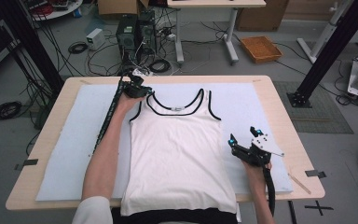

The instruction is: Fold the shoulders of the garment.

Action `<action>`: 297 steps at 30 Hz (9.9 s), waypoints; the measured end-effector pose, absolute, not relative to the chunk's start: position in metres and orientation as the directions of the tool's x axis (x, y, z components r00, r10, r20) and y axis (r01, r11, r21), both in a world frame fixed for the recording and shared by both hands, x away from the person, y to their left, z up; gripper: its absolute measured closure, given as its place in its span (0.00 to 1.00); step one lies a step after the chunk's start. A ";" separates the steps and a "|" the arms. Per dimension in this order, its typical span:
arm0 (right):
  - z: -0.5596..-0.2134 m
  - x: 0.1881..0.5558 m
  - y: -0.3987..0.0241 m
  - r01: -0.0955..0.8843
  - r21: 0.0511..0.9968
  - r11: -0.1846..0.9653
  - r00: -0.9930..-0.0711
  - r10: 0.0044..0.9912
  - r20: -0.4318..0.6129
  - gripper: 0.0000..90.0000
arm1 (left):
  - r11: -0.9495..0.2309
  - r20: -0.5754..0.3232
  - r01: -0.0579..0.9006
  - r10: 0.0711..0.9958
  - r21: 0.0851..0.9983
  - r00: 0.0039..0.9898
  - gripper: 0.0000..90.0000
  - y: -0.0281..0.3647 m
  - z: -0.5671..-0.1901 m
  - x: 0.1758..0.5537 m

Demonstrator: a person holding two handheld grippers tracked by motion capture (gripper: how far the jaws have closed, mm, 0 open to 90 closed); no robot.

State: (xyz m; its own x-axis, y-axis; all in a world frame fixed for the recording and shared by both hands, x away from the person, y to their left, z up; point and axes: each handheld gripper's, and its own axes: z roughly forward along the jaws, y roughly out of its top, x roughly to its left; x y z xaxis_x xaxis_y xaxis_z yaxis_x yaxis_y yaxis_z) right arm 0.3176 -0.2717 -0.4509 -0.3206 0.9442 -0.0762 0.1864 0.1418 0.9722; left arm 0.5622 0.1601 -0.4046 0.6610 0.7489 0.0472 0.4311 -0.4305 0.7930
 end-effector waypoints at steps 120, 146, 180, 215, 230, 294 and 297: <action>-0.401 0.433 -0.256 0.478 0.866 0.145 -0.488 0.864 0.124 0.27 | -0.196 -0.026 0.342 0.836 0.919 0.548 0.34 0.252 -0.449 0.330; -0.404 0.607 -0.184 0.651 0.668 0.362 -0.464 0.886 -0.028 0.48 | -0.217 0.009 0.325 0.843 0.920 0.538 0.35 0.250 -0.449 0.328; -0.405 0.579 -0.170 0.574 0.703 0.420 -0.585 0.811 -0.006 0.95 | -0.227 0.023 0.319 0.845 0.920 0.535 0.36 0.248 -0.449 0.327; -0.442 0.331 -0.196 0.452 0.806 0.382 -0.759 0.639 0.123 0.95 | -0.221 0.018 0.314 0.842 0.923 0.539 0.39 0.249 -0.449 0.327; -0.433 0.318 -0.213 0.425 0.828 0.367 -0.756 0.647 0.101 0.69 | -0.278 0.022 0.305 0.771 0.911 0.637 0.47 0.229 -0.444 0.322; -0.432 0.344 -0.228 0.428 0.838 0.339 -0.647 0.762 0.022 0.72 | -0.316 -0.047 0.441 0.767 0.840 0.640 0.71 0.210 -0.425 0.355; -0.430 0.364 -0.231 0.452 0.842 0.295 -0.570 0.821 0.019 0.72 | -0.289 -0.069 0.472 0.792 0.833 0.607 0.70 0.214 -0.428 0.371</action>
